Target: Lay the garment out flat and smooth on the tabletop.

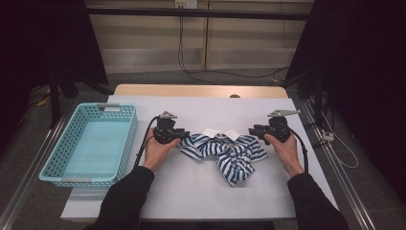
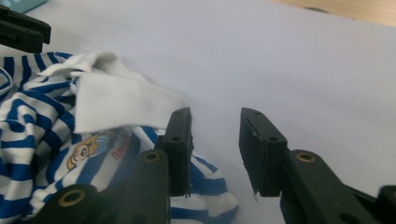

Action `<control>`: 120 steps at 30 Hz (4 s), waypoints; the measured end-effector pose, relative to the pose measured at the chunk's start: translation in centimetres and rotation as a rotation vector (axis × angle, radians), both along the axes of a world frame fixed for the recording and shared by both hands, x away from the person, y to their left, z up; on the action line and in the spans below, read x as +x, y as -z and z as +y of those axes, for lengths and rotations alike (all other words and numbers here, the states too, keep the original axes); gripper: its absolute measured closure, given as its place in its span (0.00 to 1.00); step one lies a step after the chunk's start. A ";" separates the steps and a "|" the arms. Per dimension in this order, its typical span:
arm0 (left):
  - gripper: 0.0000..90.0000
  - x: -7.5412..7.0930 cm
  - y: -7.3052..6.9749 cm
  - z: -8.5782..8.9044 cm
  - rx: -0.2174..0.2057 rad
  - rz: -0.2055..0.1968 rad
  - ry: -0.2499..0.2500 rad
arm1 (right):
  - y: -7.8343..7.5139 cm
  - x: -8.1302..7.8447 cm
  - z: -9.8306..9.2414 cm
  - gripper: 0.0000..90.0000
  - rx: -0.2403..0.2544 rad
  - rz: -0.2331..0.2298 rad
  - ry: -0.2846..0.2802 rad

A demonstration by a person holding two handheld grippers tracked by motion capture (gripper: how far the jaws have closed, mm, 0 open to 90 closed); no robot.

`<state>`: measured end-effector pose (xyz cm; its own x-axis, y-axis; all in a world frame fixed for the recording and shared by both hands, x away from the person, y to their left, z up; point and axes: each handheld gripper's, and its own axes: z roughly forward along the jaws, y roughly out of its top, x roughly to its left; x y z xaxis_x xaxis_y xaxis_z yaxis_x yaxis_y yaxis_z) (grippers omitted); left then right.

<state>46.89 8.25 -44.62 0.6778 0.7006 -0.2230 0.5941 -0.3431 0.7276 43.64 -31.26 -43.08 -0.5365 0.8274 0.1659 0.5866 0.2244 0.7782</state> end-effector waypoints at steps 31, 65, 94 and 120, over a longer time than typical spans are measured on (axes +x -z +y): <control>1.00 -1.6 0.9 0.0 -0.013 0.061 0.106 | 1.5 -1.3 0.8 0.95 -0.065 0.107 -0.121; 0.89 0.0 1.3 -0.9 0.003 0.059 0.085 | 2.2 1.0 1.4 0.72 -0.054 0.174 -0.153; 1.00 0.0 -3.9 0.5 -0.100 -0.131 0.016 | -4.5 0.5 0.1 1.00 0.005 -0.165 -0.016; 1.00 4.0 -2.8 0.1 -0.101 -0.064 -0.100 | -4.6 5.8 2.4 0.99 -0.129 -0.181 0.031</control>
<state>50.91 8.37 -41.83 0.6210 0.7415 -0.2542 0.5727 -0.2077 0.7930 49.42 -28.81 -38.51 -0.5219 0.8521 -0.0391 0.4485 0.3132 0.8371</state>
